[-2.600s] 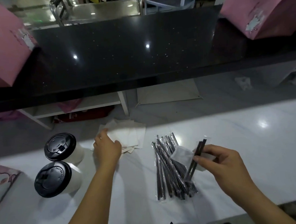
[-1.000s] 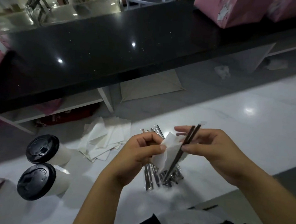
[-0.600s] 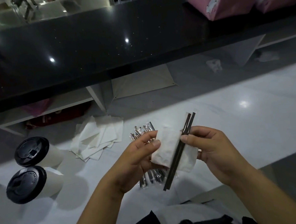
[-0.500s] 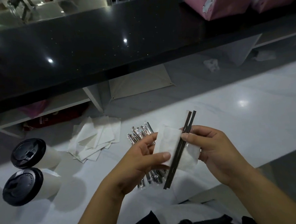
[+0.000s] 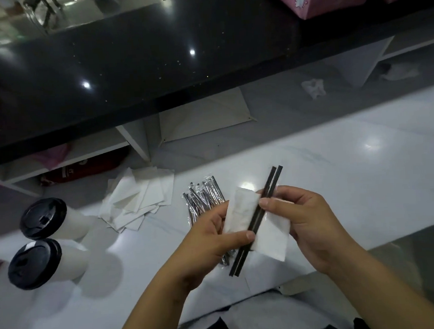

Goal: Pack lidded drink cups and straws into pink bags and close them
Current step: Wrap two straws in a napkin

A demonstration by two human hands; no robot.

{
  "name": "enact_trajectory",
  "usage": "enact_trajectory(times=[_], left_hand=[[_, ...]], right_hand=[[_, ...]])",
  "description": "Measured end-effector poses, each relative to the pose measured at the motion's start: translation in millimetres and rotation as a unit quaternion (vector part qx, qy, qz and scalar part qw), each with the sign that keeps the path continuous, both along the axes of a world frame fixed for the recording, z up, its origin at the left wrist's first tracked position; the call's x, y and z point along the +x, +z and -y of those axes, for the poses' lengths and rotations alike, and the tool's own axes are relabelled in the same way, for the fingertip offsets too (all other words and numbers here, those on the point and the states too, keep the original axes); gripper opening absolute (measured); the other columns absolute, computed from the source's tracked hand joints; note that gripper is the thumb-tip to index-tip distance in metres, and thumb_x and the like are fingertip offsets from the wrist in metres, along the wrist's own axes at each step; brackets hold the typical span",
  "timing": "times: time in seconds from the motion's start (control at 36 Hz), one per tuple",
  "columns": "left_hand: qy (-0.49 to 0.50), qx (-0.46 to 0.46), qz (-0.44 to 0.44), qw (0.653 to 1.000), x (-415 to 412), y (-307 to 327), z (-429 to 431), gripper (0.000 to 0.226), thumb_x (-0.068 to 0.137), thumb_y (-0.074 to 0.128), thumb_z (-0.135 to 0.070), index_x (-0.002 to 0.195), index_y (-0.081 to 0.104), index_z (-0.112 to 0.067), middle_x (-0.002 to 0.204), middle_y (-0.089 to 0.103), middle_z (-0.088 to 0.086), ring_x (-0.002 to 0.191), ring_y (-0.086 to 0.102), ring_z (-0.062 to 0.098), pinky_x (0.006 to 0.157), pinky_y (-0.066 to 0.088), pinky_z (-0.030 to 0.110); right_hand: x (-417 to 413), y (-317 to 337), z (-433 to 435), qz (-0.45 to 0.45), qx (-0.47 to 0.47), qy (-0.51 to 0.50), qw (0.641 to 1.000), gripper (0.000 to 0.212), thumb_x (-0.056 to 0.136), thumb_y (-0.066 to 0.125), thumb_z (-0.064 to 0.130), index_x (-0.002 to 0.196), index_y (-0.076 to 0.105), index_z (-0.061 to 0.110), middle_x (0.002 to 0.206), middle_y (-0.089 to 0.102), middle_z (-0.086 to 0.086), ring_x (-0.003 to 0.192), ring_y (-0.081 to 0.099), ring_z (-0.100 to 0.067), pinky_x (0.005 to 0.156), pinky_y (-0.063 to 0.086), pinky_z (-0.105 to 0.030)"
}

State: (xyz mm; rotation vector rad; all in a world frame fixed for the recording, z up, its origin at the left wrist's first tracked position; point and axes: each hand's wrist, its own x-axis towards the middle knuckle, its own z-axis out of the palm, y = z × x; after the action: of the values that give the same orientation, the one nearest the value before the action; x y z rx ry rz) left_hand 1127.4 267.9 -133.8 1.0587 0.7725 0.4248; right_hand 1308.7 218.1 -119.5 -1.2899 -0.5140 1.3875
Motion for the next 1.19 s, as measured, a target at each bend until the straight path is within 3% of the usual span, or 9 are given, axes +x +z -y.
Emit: enact_trajectory(times=[0.11,0.31,0.47,0.58,0.67,0.83,0.94,1.03,1.19], left_hand=[[0.029,0.023,-0.055,0.998,-1,2,5,0.042,0.089,0.065,0.008,0.124,0.066,-0.015,0.115,0.073,0.013,0.106,0.070,0.034,0.084,0.060,0.040],[0.118,0.090,-0.181,0.972,-9,6,30,0.039,0.084,0.072,-0.006,0.116,0.069,-0.027,0.104,0.075,0.002,0.096,0.072,0.024,0.084,0.061,0.044],[0.246,-0.107,-0.084,0.960,-34,17,60,0.040,0.089,0.060,-0.046,0.091,0.075,-0.009,0.082,0.066,0.010,0.074,0.061,0.020,0.068,0.051,0.025],[0.229,-0.105,-0.086,0.964,-51,13,83,0.007,0.087,0.069,-0.018,0.089,0.074,-0.014,0.078,0.066,0.005,0.064,0.059,0.012,0.057,0.047,0.018],[0.230,-0.103,-0.094,0.963,-70,11,97,0.014,0.082,0.075,-0.007,0.088,0.068,-0.017,0.080,0.070,0.008,0.068,0.065,0.018,0.060,0.051,0.023],[0.315,-0.038,-0.083,0.945,-125,14,123,0.023,0.076,0.078,-0.004,0.080,0.066,-0.023,0.081,0.073,0.008,0.070,0.069,0.019,0.055,0.051,0.024],[0.399,0.008,-0.081,0.914,-179,17,146,0.027,0.068,0.084,-0.009,0.081,0.065,-0.023,0.080,0.071,0.007,0.073,0.070,0.018,0.059,0.053,0.026],[0.449,0.030,-0.062,0.891,-229,16,171,0.029,0.067,0.086,-0.010,0.082,0.064,-0.024,0.070,0.065,-0.003,0.067,0.066,0.013,0.060,0.053,0.026],[0.516,0.071,-0.052,0.852,-328,12,222,0.036,0.069,0.089,-0.017,0.094,0.063,-0.019,0.071,0.060,0.000,0.070,0.063,0.016,0.071,0.057,0.036]], right_hand=[[9,-5,-6,0.003,-0.023,0.053,0.998,0.033,0.079,0.075,-0.001,0.109,0.073,0.014,0.087,0.073,-0.010,0.078,0.073,-0.023,0.064,0.059,-0.029],[12,-19,-23,-0.020,-0.035,0.188,0.981,0.014,0.082,0.071,-0.005,0.088,0.075,0.007,0.082,0.076,-0.011,0.073,0.073,-0.021,0.057,0.055,-0.024],[-1,-33,-34,-0.064,-0.008,0.345,0.936,0.018,0.066,0.079,0.012,0.082,0.079,0.018,0.085,0.075,-0.007,0.081,0.073,-0.018,0.066,0.052,-0.031],[-21,-34,-36,-0.040,-0.004,0.446,0.894,0.016,0.069,0.080,0.011,0.083,0.078,0.019,0.083,0.073,-0.004,0.080,0.070,-0.016,0.072,0.045,-0.034],[-47,-30,-33,-0.037,-0.007,0.489,0.871,0.015,0.076,0.075,0.003,0.085,0.078,0.015,0.085,0.074,-0.005,0.075,0.069,-0.014,0.065,0.052,-0.025],[-116,-12,-3,-0.048,-0.047,0.429,0.901,0.032,0.079,0.074,0.014,0.109,0.071,0.008,0.087,0.071,-0.006,0.072,0.069,-0.016,0.058,0.055,-0.025],[-173,-1,31,-0.117,-0.094,0.388,0.909,0.057,0.082,0.068,0.050,0.119,0.067,0.007,0.107,0.070,-0.015,0.093,0.069,-0.030,0.080,0.057,-0.045],[-228,4,60,-0.067,-0.057,0.431,0.898,0.050,0.082,0.066,0.048,0.113,0.072,0.009,0.118,0.069,-0.017,0.110,0.066,-0.037,0.095,0.052,-0.053],[-356,17,100,0.005,0.022,0.428,0.903,0.029,0.071,0.079,0.032,0.091,0.080,0.010,0.092,0.077,-0.015,0.085,0.075,-0.027,0.070,0.057,-0.024]])
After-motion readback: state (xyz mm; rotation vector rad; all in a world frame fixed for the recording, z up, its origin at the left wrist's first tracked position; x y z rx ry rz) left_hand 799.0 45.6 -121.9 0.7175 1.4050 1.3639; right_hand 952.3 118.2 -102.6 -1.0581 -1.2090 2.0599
